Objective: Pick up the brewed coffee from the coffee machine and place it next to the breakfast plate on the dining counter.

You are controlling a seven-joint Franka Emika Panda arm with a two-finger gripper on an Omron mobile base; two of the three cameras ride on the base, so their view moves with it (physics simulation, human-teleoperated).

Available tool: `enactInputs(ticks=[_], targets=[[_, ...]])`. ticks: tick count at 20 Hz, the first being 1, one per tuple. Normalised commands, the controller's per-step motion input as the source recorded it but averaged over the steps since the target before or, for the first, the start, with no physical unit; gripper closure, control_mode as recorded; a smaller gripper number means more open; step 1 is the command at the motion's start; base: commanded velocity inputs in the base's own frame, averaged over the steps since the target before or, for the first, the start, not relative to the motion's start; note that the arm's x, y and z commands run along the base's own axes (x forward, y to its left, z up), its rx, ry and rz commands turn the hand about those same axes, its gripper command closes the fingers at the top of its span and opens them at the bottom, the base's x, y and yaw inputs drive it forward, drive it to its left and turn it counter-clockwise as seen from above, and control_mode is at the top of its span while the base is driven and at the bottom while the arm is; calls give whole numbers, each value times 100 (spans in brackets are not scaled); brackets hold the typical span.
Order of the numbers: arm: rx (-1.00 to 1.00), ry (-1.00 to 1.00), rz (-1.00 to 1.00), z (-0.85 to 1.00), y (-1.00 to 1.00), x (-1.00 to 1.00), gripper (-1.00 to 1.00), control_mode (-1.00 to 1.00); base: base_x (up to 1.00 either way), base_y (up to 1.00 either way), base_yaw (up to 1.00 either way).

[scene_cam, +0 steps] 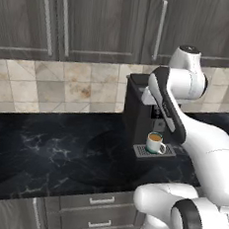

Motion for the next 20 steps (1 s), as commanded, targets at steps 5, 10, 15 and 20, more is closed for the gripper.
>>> enactInputs(ticks=[5,10,15,20], targets=[[0,-25,4,0,3,-63,-100,-100,0,0,0],[3,-61,12,-47,-84,-100,-100,-100,0,0,0],[11,-43,47,-81,-75,-52,-100,-100,0,0,0],[4,-27,55,-68,-47,21,-100,-100,0,0,0]])
